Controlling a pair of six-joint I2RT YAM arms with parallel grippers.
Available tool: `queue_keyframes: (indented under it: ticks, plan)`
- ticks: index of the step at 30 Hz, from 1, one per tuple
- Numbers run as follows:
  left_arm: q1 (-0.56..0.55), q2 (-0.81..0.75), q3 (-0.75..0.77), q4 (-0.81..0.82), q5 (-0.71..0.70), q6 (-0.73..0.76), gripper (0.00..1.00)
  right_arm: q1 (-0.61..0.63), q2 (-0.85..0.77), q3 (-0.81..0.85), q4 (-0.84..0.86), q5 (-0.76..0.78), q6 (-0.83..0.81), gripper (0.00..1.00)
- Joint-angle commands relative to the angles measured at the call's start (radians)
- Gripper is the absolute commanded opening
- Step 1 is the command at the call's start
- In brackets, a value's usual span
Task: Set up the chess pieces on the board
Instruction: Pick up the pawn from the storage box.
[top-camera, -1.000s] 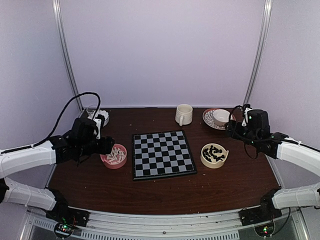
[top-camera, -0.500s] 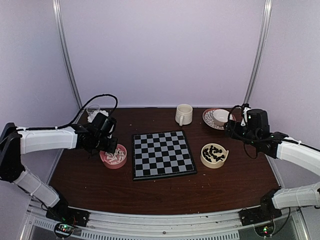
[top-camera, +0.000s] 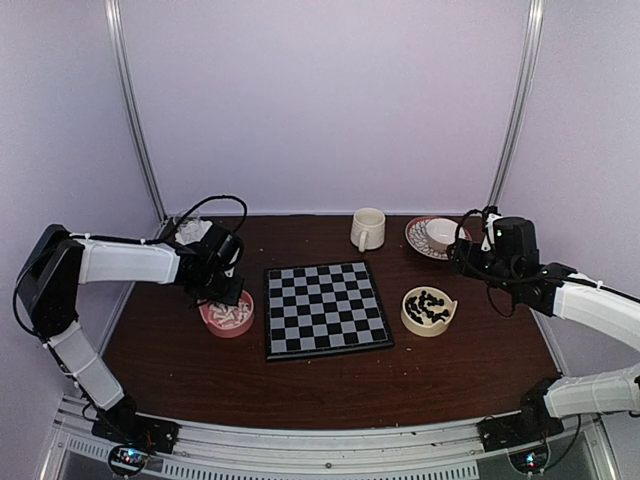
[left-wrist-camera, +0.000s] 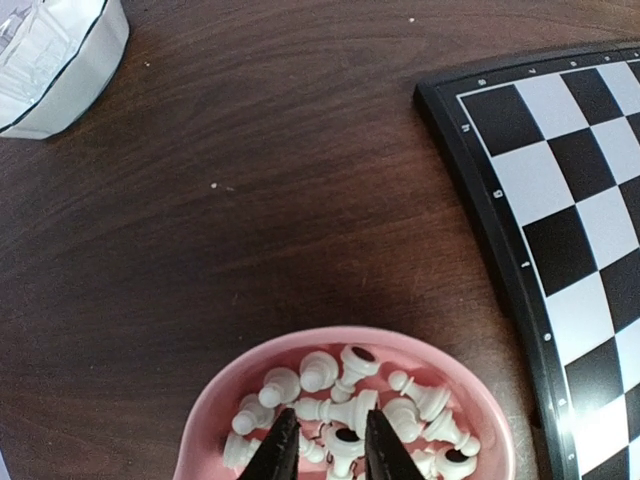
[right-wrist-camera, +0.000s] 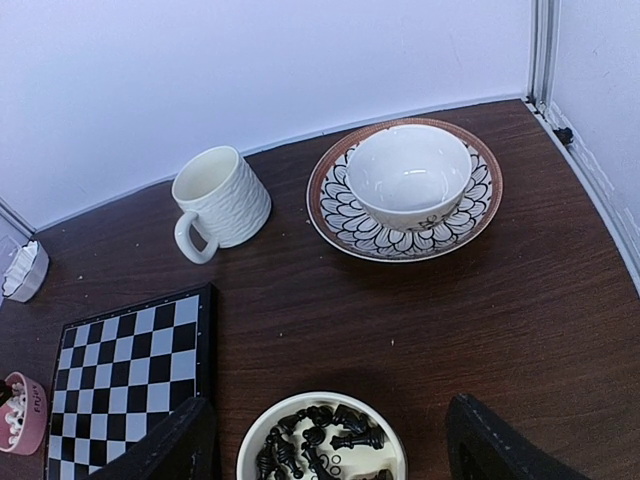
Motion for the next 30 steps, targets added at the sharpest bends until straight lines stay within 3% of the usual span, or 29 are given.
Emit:
queue_keyframes:
  ticks: [1,9,30]
  plan:
    - [0.004,0.045,0.059,0.022,-0.003,0.029,0.24,0.005,0.006,0.024,0.001,0.003,-0.013,0.82]
    - [0.015,0.095,0.106,-0.026,-0.051,0.012,0.2,0.007,0.002,0.024,-0.001,0.006,-0.013,0.82]
    - [0.032,0.15,0.139,-0.083,-0.024,-0.001,0.15,0.007,0.01,0.025,0.001,0.004,-0.012,0.82]
